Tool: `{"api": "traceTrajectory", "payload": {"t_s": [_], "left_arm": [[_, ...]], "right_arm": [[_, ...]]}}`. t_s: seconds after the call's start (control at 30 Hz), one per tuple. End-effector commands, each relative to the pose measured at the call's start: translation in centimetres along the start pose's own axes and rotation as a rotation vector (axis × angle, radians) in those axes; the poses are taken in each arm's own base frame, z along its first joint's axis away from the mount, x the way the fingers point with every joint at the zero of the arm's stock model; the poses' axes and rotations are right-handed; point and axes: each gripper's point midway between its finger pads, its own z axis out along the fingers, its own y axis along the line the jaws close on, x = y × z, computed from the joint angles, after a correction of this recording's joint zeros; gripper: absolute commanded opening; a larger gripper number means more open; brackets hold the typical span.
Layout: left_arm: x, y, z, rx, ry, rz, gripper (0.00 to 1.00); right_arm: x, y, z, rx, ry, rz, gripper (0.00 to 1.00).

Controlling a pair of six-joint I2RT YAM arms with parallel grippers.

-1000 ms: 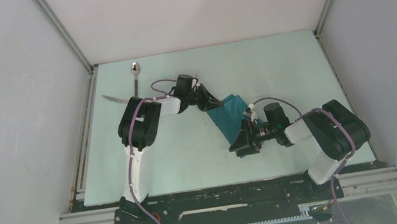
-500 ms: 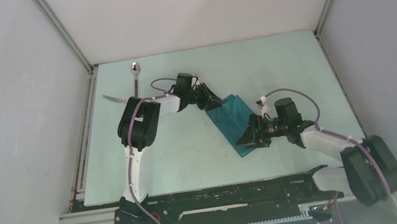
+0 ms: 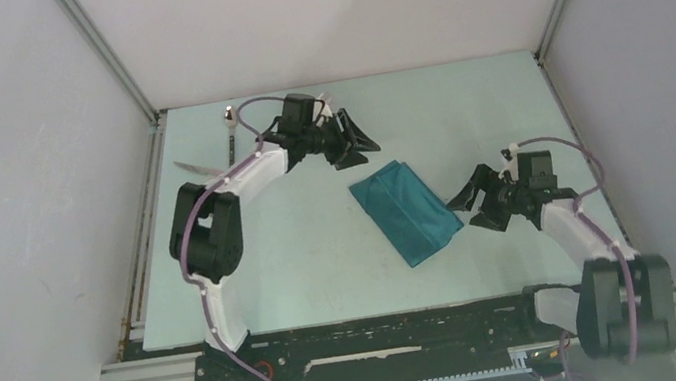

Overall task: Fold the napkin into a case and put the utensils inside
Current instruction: Pick up the 2/3-rectangle-folded napkin at the center of the board.

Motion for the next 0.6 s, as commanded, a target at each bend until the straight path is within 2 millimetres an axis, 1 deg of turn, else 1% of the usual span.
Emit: {"api": "traceTrajectory", "payload": {"t_s": [0.0, 0.07, 0.1, 0.13, 0.2, 0.27, 0.33, 0.37, 0.5, 0.57], "left_arm": [[3.1, -1.7, -3.3, -0.033, 0.020, 0.095, 0.60], [5.2, -1.1, -3.6, -0.059, 0.047, 0.106, 0.61], [6.5, -0.3, -3.6, -0.078, 0.066, 0.101, 0.63], [7.5, 0.0, -3.8, -0.090, 0.075, 0.104, 0.64], [9.1, 0.5, -4.1, -0.110, 0.085, 0.110, 0.65], [10.2, 0.7, -4.2, -0.127, 0.087, 0.117, 0.65], [10.9, 0.8, -4.1, -0.138, 0.088, 0.129, 0.65], [11.0, 0.9, -4.1, -0.146, 0.085, 0.130, 0.65], [10.9, 1.3, -3.5, -0.160, 0.084, 0.115, 0.63], [10.8, 1.1, -3.2, -0.153, 0.085, 0.108, 0.62]], "right_arm": [[-0.3, -0.7, 1.6, -0.013, 0.073, 0.018, 0.84], [-0.4, -0.9, 2.4, -0.029, 0.090, 0.024, 0.82], [-0.3, -0.9, 2.8, -0.037, 0.099, 0.024, 0.81], [-0.3, -1.1, 3.0, -0.040, 0.107, 0.024, 0.80], [-0.1, -1.7, 3.3, -0.026, 0.120, 0.017, 0.78], [0.2, -2.7, 3.5, 0.015, 0.127, 0.009, 0.77], [0.2, -3.5, 3.5, 0.054, 0.120, -0.003, 0.77], [0.0, -3.6, 3.5, 0.056, 0.115, -0.004, 0.78], [-0.2, -2.9, 3.8, 0.009, 0.116, -0.004, 0.77], [0.0, -3.0, 4.0, 0.006, 0.134, 0.006, 0.74]]}}
